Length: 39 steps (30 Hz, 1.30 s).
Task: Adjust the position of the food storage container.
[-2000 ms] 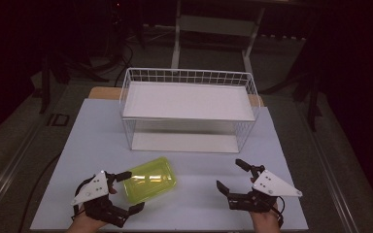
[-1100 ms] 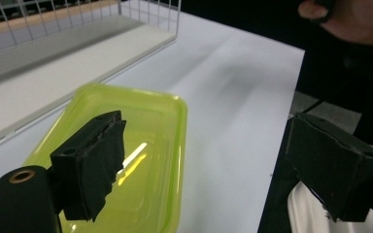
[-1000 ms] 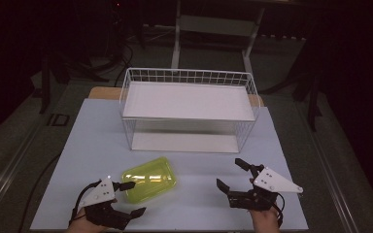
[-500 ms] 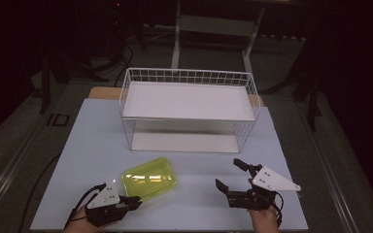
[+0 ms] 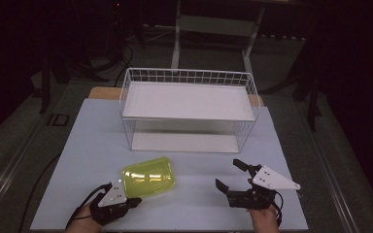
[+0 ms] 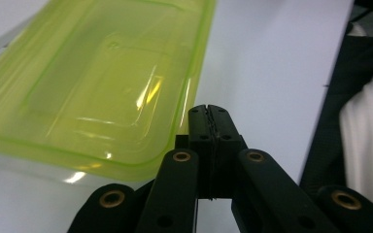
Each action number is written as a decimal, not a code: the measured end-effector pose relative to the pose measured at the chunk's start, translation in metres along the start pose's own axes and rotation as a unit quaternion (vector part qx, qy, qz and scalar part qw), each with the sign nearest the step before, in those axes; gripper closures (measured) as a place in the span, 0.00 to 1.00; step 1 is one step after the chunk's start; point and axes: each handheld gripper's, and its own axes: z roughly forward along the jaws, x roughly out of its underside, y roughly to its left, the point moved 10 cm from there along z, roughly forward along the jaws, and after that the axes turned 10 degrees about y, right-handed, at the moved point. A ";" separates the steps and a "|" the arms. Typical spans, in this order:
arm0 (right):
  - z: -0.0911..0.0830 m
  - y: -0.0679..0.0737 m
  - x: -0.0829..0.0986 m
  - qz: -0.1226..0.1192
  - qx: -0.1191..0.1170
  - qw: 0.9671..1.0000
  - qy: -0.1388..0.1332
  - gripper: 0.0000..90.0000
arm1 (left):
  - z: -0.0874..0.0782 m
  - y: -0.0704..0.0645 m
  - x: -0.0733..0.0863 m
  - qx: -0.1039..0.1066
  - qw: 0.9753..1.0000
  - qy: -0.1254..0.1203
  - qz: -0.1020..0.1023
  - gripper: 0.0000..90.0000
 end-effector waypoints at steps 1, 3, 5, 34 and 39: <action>0.000 0.000 0.000 0.002 -0.001 1.000 0.002 0.15 | 0.000 0.002 0.000 -0.003 1.000 0.000 -0.001 1.00; 0.000 0.000 0.001 0.003 -0.003 1.000 0.002 0.15 | 0.000 0.006 0.000 -0.002 1.000 -0.004 -0.009 1.00; 0.000 0.000 0.001 0.004 -0.003 1.000 0.002 0.15 | 0.000 0.006 0.000 -0.002 1.000 -0.004 -0.009 1.00; 0.000 0.004 0.000 -0.001 -0.024 1.000 0.006 0.16 | -0.030 0.085 0.002 -0.094 0.993 -0.072 -0.029 1.00; 0.000 0.001 0.000 0.000 -0.020 1.000 0.005 0.16 | -0.021 0.116 0.013 -0.100 0.990 -0.082 -0.048 1.00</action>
